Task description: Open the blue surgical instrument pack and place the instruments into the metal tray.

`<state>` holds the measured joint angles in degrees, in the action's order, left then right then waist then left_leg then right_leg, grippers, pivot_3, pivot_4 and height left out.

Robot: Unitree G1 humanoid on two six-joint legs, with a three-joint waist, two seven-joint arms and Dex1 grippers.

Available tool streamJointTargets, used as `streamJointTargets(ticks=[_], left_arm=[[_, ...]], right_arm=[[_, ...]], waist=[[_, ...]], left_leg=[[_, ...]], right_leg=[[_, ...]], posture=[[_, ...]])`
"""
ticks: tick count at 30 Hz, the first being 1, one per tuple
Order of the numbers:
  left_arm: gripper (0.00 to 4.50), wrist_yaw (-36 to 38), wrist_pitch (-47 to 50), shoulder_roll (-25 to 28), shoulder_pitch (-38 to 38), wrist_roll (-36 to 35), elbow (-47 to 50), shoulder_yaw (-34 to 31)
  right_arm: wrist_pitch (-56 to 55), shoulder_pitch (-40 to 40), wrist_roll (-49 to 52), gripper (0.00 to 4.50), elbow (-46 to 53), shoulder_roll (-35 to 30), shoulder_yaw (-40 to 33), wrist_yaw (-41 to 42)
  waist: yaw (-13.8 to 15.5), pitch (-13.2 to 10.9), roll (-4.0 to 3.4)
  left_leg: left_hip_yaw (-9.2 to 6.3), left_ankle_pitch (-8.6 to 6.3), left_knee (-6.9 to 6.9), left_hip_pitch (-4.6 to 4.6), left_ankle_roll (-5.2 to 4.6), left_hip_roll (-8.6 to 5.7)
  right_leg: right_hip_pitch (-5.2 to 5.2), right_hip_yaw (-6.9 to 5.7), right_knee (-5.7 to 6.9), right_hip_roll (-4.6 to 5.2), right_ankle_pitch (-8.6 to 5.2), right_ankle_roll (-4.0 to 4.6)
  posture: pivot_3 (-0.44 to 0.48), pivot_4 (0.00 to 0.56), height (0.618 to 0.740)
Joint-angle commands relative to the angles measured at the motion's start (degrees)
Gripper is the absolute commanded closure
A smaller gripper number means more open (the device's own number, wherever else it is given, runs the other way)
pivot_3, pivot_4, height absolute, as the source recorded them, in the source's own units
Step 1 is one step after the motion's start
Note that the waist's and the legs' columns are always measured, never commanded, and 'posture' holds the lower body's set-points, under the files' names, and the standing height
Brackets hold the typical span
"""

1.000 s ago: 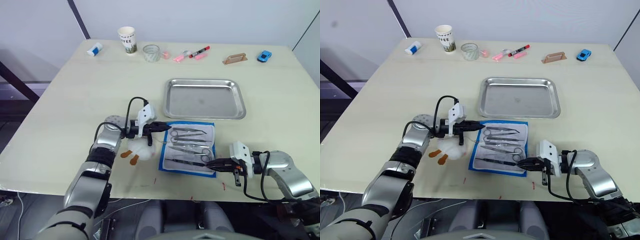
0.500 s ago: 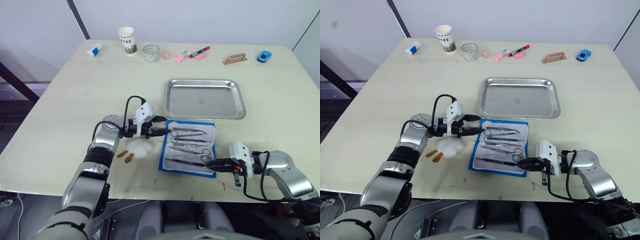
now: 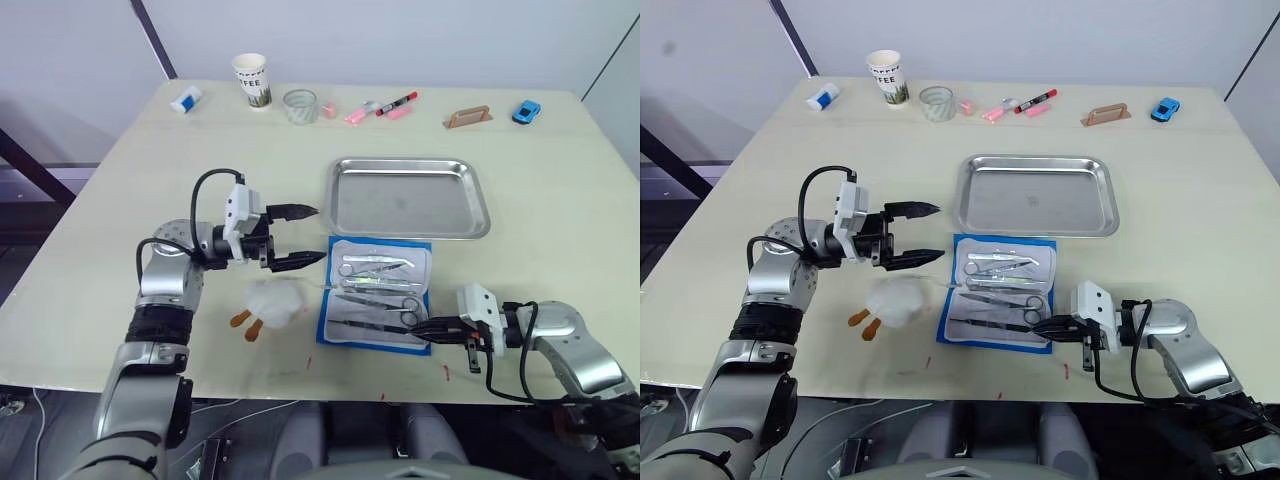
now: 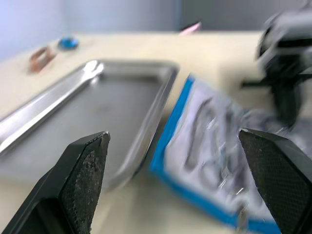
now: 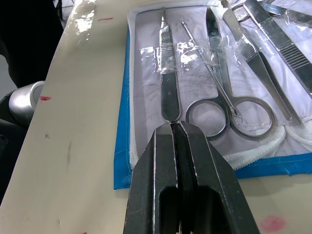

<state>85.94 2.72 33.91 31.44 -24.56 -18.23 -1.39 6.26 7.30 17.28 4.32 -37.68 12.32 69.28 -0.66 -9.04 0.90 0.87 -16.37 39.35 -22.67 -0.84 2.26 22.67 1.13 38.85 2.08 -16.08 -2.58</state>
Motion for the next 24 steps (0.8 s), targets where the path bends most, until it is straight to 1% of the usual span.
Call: streamJointTargets(ticks=[1, 6, 11, 13, 17, 18, 21, 23, 24], left_arm=[[0.02, 3.3, 0.6, 2.3, -1.7, -1.3, 4.0, 0.5], [0.02, 6.2, 1.2, 5.3, -3.3, -1.9, 4.6, 1.4], [0.02, 6.6, -0.9, 7.4, -3.4, -2.1, 4.1, 3.0], [0.02, 6.6, -1.6, 8.0, -3.2, -2.2, 4.0, 3.6], [0.00, 6.6, -2.6, 9.5, -3.7, -3.5, 5.2, 4.9], [0.00, 6.6, -2.6, 9.9, -3.9, -3.9, 5.7, 5.2], [0.00, 6.6, -2.5, 11.0, -4.4, -5.2, 6.9, 5.8], [0.00, 6.6, -2.8, 11.8, -4.8, -5.8, 7.6, 6.4], [0.00, 6.6, -2.9, 12.0, -4.8, -6.0, 7.7, 6.5]], right_arm=[[0.4, -0.5, -1.0, 4.50, -1.0, -0.1, -0.3, -0.9], [2.6, -1.4, 2.6, 4.50, 2.3, -0.5, -3.0, -1.0], [6.1, -2.4, 7.4, 4.50, 6.4, -0.7, -6.4, -1.9], [9.6, -3.2, 12.2, 4.50, 9.7, -1.1, -9.4, -2.1], [14.7, -5.4, 20.8, 3.13, 16.9, -4.4, -16.4, -1.5], [15.4, -5.2, 21.9, 2.50, 17.5, -4.6, -17.3, -1.9], [14.9, -4.2, 21.0, 1.33, 16.3, -4.9, -17.7, -2.2], [11.2, -3.6, 16.8, 0.38, 13.1, -5.1, -16.0, -1.0], [10.1, -3.4, 15.7, 0.12, 12.2, -5.1, -15.6, -0.6]], waist=[[0.0, 0.0, 0.00], [0.2, 0.0, 0.00], [0.2, 0.0, -0.02], [0.2, -0.1, -0.04], [0.3, -0.1, -0.04], [0.3, -0.1, -0.03], [0.2, -0.1, -0.04], [0.1, -0.1, -0.03], [0.1, -0.1, -0.03]], left_leg=[[0.00, 0.00, 0.00, 0.00, 0.00, 0.00], [-0.01, 0.00, 0.00, 0.00, 0.00, 0.00], [0.01, 0.00, 0.00, -0.04, 0.00, 0.00], [0.00, 0.00, 0.00, -0.04, 0.00, 0.00], [0.01, 0.00, 0.00, -0.08, 0.00, 0.00], [0.03, -0.01, 0.00, -0.08, 0.00, 0.02], [0.05, -0.01, -0.01, -0.02, -0.01, 0.09], [0.05, -0.01, -0.02, -0.02, -0.01, 0.09], [0.07, -0.01, -0.02, -0.03, -0.01, 0.09]], right_leg=[[0.00, 0.00, 0.01, 0.00, 0.00, 0.00], [0.00, -0.02, 0.01, 0.00, 0.00, 0.00], [0.04, 0.00, 0.00, 0.01, 0.00, 0.00], [0.04, 0.00, 0.00, 0.01, 0.00, 0.00], [0.05, 0.00, -0.02, 0.03, 0.00, 0.00], [0.05, -0.08, -0.02, 0.08, 0.00, 0.00], [0.05, -0.34, 0.00, 0.21, 0.00, 0.00], [0.06, -0.35, 0.00, 0.21, 0.00, 0.01], [0.06, -0.34, -0.01, 0.21, 0.00, 0.01]], posture=[[0.000, 0.150, 0.740], [0.000, 0.150, 0.740], [0.000, 0.150, 0.740], [0.000, 0.150, 0.740], [0.000, 0.150, 0.740], [0.000, 0.150, 0.740], [0.000, 0.150, 0.740], [0.000, 0.150, 0.740], [0.000, 0.150, 0.740]])
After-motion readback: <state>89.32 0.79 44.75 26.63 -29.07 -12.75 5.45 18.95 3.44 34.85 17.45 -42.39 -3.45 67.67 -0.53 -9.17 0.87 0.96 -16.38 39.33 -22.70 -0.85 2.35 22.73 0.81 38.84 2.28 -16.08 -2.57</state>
